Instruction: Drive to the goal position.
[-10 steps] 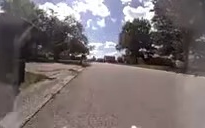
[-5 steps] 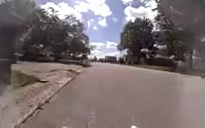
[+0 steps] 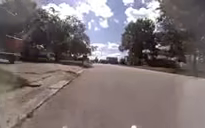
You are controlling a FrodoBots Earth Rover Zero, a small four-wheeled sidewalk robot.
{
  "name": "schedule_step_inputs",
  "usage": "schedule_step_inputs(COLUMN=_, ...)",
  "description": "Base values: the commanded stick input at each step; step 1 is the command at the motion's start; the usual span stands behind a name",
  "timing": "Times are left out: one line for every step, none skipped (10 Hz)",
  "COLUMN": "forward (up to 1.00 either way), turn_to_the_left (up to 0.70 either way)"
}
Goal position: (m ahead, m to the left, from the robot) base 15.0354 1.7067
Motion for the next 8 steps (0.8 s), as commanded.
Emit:
schedule_step_inputs(forward=0.85, turn_to_the_left=0.0)
schedule_step_inputs(forward=0.85, turn_to_the_left=0.0)
schedule_step_inputs(forward=0.85, turn_to_the_left=0.0)
schedule_step_inputs(forward=0.85, turn_to_the_left=0.0)
schedule_step_inputs(forward=0.85, turn_to_the_left=0.0)
schedule_step_inputs(forward=0.85, turn_to_the_left=0.0)
schedule_step_inputs(forward=0.85, turn_to_the_left=0.0)
schedule_step_inputs(forward=0.85, turn_to_the_left=0.0)
